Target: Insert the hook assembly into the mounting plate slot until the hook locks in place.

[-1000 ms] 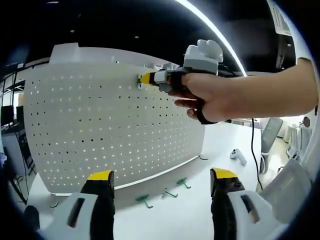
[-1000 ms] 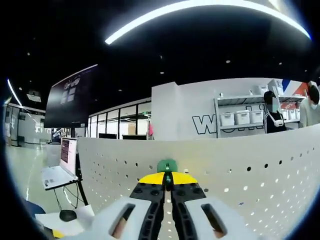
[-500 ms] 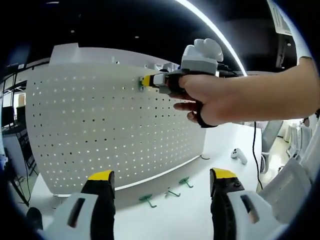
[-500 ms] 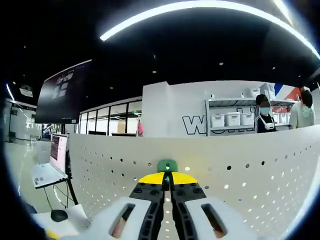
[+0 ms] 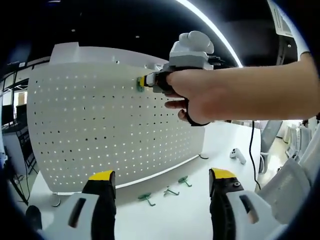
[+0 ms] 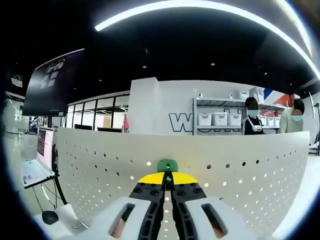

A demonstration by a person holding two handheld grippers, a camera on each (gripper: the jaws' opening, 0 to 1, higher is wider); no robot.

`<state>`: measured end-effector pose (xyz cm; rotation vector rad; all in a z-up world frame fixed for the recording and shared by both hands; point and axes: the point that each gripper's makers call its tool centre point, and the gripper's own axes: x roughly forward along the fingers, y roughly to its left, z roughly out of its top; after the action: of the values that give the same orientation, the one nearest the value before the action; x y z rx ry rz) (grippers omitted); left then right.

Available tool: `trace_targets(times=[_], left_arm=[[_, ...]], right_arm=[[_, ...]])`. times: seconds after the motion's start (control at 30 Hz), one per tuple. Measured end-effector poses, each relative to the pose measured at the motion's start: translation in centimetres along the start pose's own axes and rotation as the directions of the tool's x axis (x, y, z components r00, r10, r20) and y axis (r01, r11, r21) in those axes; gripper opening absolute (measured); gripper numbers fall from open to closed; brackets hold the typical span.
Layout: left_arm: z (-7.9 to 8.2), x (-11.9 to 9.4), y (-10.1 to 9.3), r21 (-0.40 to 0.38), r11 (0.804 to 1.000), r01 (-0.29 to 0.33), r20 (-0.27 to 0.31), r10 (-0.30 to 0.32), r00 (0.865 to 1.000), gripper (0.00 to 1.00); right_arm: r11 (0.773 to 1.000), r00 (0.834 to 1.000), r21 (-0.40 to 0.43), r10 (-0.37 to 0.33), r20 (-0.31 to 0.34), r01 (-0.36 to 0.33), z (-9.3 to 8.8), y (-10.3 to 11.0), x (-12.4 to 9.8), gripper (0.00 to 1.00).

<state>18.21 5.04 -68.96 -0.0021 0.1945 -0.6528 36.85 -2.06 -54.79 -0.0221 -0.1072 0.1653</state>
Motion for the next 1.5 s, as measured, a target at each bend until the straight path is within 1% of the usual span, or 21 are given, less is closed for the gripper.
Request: trace_targets(times=[0.6, 0.67, 0.7, 0.77, 0.8, 0.87, 0.93, 1.17, 1.3, 1.5], left_arm=[[-0.2, -0.2, -0.3, -0.005, 1.000, 0.004, -0.001, -0.004, 1.000, 0.78], [-0.1, -0.2, -0.4, -0.005, 1.000, 0.009, 0.002, -0.009, 1.000, 0.79], [0.0, -0.2, -0.5, -0.008, 1.000, 0.013, 0.010, -0.013, 1.000, 0.79], [0.0, -0.3, -0.4, -0.004, 1.000, 0.008, 0.006, -0.008, 1.000, 0.79], [0.1, -0.3, -0.4, -0.005, 1.000, 0.009, 0.007, -0.009, 1.000, 0.79], [0.2, -0.3, -0.5, -0.005, 1.000, 0.009, 0.010, -0.009, 1.000, 0.79], [0.2, -0.3, -0.4, 0.001, 1.000, 0.005, 0.006, -0.005, 1.000, 0.79], [0.0, -0.4, -0.2, -0.003, 1.000, 0.002, 0.001, -0.002, 1.000, 0.78], [0.1, -0.4, -0.2, 0.000, 1.000, 0.002, 0.001, -0.002, 1.000, 0.78], [-0.1, -0.3, -0.2, 0.000, 1.000, 0.005, -0.006, -0.005, 1.000, 0.78]], right_arm=[[1.000, 1.000, 0.009, -0.004, -0.001, 0.004, 0.0, 0.1, -0.5, 0.02], [1.000, 1.000, -0.004, 0.010, -0.001, -0.010, 0.0, 0.3, -0.6, 0.04], [1.000, 1.000, -0.005, 0.014, -0.004, -0.014, 0.0, 0.4, -0.6, 0.05], [1.000, 1.000, 0.003, 0.020, -0.008, -0.020, 0.1, 0.5, -0.7, 0.07], [0.999, 0.999, 0.018, 0.033, -0.005, -0.033, 0.1, 0.8, -0.6, 0.09], [0.999, 0.999, -0.001, 0.043, -0.010, -0.043, 0.1, 1.1, -0.7, 0.12], [0.998, 0.998, 0.005, 0.055, -0.007, -0.055, 0.1, 1.3, -0.8, 0.15], [0.997, 0.997, 0.013, 0.074, -0.012, -0.074, 0.1, 1.5, -0.8, 0.18], [0.997, 0.997, 0.022, 0.076, -0.022, -0.076, -0.2, 1.2, -1.1, 0.20], [0.996, 0.996, 0.035, 0.083, -0.014, -0.082, -0.1, 1.1, -1.0, 0.22]])
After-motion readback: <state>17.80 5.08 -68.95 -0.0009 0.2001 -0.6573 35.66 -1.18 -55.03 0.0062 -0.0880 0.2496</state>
